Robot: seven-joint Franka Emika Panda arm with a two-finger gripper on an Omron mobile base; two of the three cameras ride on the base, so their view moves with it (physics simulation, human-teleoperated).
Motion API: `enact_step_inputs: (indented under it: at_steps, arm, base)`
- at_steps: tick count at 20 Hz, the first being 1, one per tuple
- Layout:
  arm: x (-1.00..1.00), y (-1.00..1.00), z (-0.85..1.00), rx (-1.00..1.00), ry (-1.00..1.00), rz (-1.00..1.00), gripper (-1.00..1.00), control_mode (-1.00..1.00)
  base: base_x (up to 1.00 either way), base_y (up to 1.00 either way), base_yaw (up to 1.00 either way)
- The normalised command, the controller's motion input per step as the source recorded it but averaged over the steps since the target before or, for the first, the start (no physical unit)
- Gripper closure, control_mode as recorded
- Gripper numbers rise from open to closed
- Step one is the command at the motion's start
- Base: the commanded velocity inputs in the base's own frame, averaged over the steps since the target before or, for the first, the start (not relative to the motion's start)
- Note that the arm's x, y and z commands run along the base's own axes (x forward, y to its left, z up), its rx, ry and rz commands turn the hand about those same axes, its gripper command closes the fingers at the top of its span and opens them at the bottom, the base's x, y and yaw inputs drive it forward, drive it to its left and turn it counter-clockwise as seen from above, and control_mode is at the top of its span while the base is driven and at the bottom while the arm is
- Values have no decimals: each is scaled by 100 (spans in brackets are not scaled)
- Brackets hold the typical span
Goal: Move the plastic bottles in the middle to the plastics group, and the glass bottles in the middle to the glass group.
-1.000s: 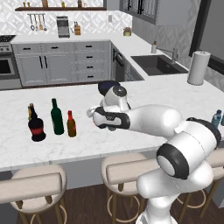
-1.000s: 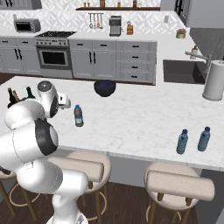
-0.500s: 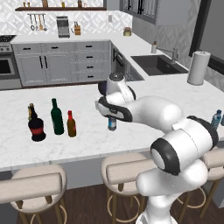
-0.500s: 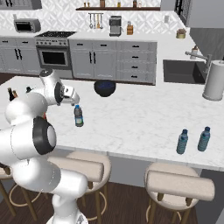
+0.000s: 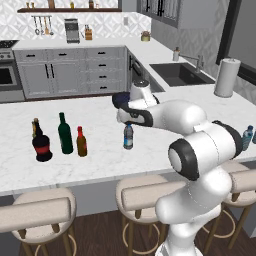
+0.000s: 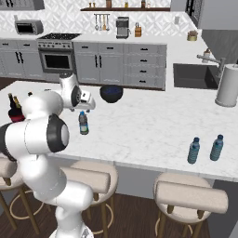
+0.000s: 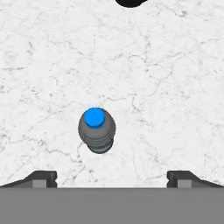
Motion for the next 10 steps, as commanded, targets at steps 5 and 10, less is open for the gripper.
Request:
enact_step_inputs:
  at_steps: [5,10]
  arm:
    - [24,4,-27,1,0,11,-100,-100]
    - [40,1,-20,0,0,9,-100,-100]
  base:
    - [0,0,0]
    - [0,0,0]
